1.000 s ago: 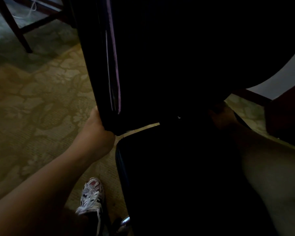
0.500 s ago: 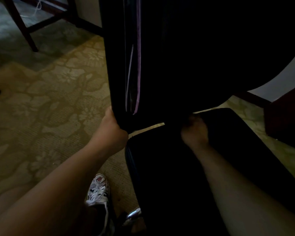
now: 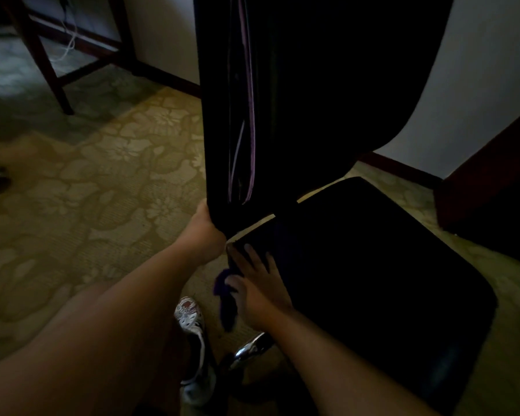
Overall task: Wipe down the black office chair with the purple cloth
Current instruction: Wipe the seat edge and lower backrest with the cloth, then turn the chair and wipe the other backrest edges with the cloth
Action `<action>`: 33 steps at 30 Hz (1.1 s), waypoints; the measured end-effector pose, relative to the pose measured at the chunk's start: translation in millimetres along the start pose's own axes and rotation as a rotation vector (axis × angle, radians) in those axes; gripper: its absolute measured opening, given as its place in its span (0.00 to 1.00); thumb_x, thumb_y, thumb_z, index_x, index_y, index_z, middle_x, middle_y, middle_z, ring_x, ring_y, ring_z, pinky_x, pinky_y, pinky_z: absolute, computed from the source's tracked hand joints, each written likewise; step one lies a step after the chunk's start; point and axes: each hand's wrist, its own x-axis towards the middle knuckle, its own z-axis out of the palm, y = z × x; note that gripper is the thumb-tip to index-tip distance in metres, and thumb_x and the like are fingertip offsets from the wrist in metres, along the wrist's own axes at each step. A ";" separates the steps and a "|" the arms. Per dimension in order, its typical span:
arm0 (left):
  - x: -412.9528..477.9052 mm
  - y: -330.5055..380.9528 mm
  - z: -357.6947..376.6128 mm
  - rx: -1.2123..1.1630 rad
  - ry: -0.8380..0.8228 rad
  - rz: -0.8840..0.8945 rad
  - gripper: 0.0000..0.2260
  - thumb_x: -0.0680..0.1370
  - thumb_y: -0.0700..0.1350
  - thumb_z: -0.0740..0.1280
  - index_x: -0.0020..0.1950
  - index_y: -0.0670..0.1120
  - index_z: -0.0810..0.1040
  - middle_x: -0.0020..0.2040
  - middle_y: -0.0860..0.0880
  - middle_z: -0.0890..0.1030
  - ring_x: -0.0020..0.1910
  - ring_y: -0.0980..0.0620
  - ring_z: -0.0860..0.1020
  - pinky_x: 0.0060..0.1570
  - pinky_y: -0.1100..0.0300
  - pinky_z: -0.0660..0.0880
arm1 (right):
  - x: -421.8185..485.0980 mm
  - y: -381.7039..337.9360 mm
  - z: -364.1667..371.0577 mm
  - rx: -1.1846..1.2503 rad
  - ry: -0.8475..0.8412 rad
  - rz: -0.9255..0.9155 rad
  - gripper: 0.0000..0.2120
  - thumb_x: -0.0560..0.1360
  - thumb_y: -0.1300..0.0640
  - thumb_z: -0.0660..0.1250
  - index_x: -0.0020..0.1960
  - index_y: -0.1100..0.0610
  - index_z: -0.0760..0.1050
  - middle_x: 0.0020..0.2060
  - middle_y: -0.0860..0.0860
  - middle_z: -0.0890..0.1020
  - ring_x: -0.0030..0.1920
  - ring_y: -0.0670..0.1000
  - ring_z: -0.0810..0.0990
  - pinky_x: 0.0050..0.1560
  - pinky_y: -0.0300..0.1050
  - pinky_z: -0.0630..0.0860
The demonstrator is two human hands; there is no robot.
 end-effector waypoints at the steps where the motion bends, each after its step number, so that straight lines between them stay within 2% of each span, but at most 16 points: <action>1: -6.0 -2.1 -2.5 0.012 -0.014 0.002 0.30 0.79 0.36 0.65 0.77 0.49 0.58 0.56 0.51 0.73 0.52 0.54 0.73 0.47 0.60 0.72 | -10.6 -2.3 0.7 -0.017 -0.002 0.000 0.14 0.80 0.49 0.55 0.61 0.47 0.75 0.79 0.49 0.44 0.78 0.55 0.36 0.74 0.65 0.41; 3: -17.0 -7.6 -5.1 0.047 -0.032 0.010 0.31 0.79 0.36 0.65 0.77 0.51 0.57 0.59 0.50 0.73 0.56 0.51 0.73 0.51 0.54 0.73 | -34.2 -2.7 3.0 -0.019 -0.002 -0.010 0.13 0.79 0.50 0.58 0.61 0.47 0.75 0.79 0.48 0.41 0.77 0.54 0.33 0.74 0.64 0.39; 5: -28.4 -13.5 -5.7 0.086 -0.041 0.010 0.31 0.79 0.37 0.65 0.78 0.52 0.56 0.55 0.51 0.75 0.47 0.54 0.74 0.43 0.56 0.73 | -61.7 -1.9 12.7 -0.040 -0.032 0.016 0.16 0.77 0.49 0.60 0.64 0.45 0.73 0.78 0.48 0.38 0.77 0.55 0.33 0.74 0.63 0.37; 7: -40.1 -19.9 -7.1 0.123 -0.053 0.003 0.32 0.79 0.38 0.65 0.78 0.53 0.55 0.52 0.53 0.75 0.40 0.59 0.72 0.39 0.59 0.73 | -90.7 -6.6 18.8 -0.073 -0.089 0.141 0.20 0.72 0.47 0.64 0.65 0.41 0.73 0.79 0.51 0.42 0.78 0.59 0.44 0.73 0.65 0.43; 9: -52.3 -23.4 -8.4 0.160 -0.063 0.004 0.32 0.78 0.39 0.65 0.78 0.55 0.55 0.55 0.50 0.75 0.44 0.57 0.75 0.45 0.54 0.77 | -117.5 -14.5 25.0 -0.022 -0.075 0.284 0.25 0.66 0.44 0.68 0.63 0.39 0.75 0.79 0.53 0.52 0.77 0.61 0.56 0.70 0.67 0.52; 11: -65.2 -23.8 -8.3 0.175 -0.066 0.000 0.33 0.78 0.39 0.65 0.78 0.55 0.55 0.58 0.50 0.75 0.49 0.51 0.77 0.50 0.50 0.79 | -139.9 -20.2 26.4 0.018 -0.018 0.339 0.27 0.65 0.43 0.65 0.64 0.39 0.75 0.78 0.54 0.56 0.76 0.61 0.59 0.69 0.66 0.54; 14: -82.0 -25.9 -7.3 0.184 -0.084 0.006 0.33 0.77 0.39 0.66 0.78 0.55 0.56 0.60 0.50 0.76 0.54 0.49 0.77 0.53 0.49 0.79 | -163.8 -16.7 24.1 0.015 0.036 0.324 0.26 0.70 0.49 0.66 0.68 0.39 0.71 0.79 0.50 0.44 0.78 0.57 0.47 0.73 0.62 0.46; 16: -92.9 -26.1 -7.7 0.202 -0.107 0.015 0.32 0.77 0.38 0.66 0.77 0.55 0.58 0.62 0.51 0.76 0.54 0.49 0.78 0.53 0.49 0.78 | -172.7 -10.3 17.9 0.063 -0.015 0.335 0.26 0.75 0.52 0.63 0.72 0.38 0.66 0.76 0.46 0.33 0.77 0.53 0.35 0.75 0.59 0.38; 17: -97.6 -26.2 -8.3 0.210 -0.117 0.015 0.32 0.77 0.38 0.66 0.77 0.55 0.59 0.62 0.50 0.76 0.55 0.48 0.77 0.54 0.50 0.78 | -175.8 -9.3 12.8 0.097 -0.039 0.376 0.26 0.77 0.53 0.62 0.72 0.38 0.64 0.75 0.45 0.31 0.77 0.52 0.33 0.75 0.59 0.37; 19: -108.8 -25.9 -9.4 0.211 -0.145 0.003 0.31 0.77 0.37 0.66 0.76 0.55 0.60 0.60 0.52 0.76 0.54 0.48 0.78 0.54 0.50 0.78 | -181.3 -14.4 1.6 0.179 -0.051 0.481 0.25 0.77 0.55 0.63 0.71 0.38 0.66 0.77 0.45 0.35 0.77 0.53 0.34 0.75 0.60 0.39; 22: -128.3 -28.1 -7.7 0.245 -0.177 0.003 0.30 0.77 0.37 0.64 0.76 0.55 0.61 0.58 0.51 0.77 0.49 0.47 0.80 0.44 0.53 0.78 | -183.8 -26.0 -6.7 0.386 0.009 0.648 0.25 0.75 0.57 0.67 0.68 0.40 0.70 0.79 0.46 0.43 0.78 0.54 0.38 0.76 0.61 0.43; 25: -143.1 -32.7 -2.9 0.241 -0.192 -0.002 0.30 0.77 0.37 0.64 0.77 0.52 0.61 0.59 0.51 0.79 0.49 0.50 0.80 0.46 0.54 0.79 | -184.3 -34.7 -14.2 0.617 0.195 0.798 0.21 0.75 0.62 0.64 0.66 0.46 0.73 0.78 0.49 0.57 0.78 0.56 0.52 0.75 0.58 0.56; 27: -151.4 -32.6 0.3 0.234 -0.185 -0.010 0.27 0.77 0.40 0.66 0.76 0.50 0.63 0.53 0.53 0.80 0.46 0.54 0.80 0.43 0.58 0.79 | -186.1 -38.7 -21.7 0.761 0.330 0.858 0.20 0.76 0.63 0.63 0.66 0.49 0.73 0.73 0.50 0.65 0.68 0.55 0.69 0.62 0.49 0.72; 28: -155.7 -31.9 1.6 0.230 -0.175 -0.015 0.26 0.77 0.41 0.66 0.75 0.48 0.64 0.50 0.54 0.81 0.44 0.56 0.80 0.40 0.61 0.78 | -185.9 -41.9 -25.4 0.814 0.380 0.868 0.21 0.76 0.64 0.63 0.66 0.50 0.72 0.71 0.50 0.66 0.61 0.53 0.74 0.53 0.44 0.74; 30: -164.6 -30.6 5.4 0.188 -0.162 -0.038 0.25 0.78 0.42 0.68 0.73 0.45 0.66 0.45 0.53 0.80 0.39 0.57 0.79 0.35 0.64 0.76 | -182.9 -49.2 -33.7 0.879 0.474 0.874 0.23 0.76 0.65 0.63 0.68 0.49 0.69 0.68 0.50 0.68 0.51 0.49 0.74 0.42 0.38 0.73; 33: -175.3 -32.4 12.7 0.167 -0.177 -0.037 0.25 0.78 0.43 0.69 0.72 0.44 0.65 0.42 0.55 0.78 0.35 0.59 0.77 0.29 0.68 0.74 | -174.2 -61.7 -48.8 1.033 0.631 0.917 0.29 0.74 0.64 0.66 0.70 0.47 0.63 0.62 0.50 0.72 0.48 0.48 0.76 0.36 0.35 0.72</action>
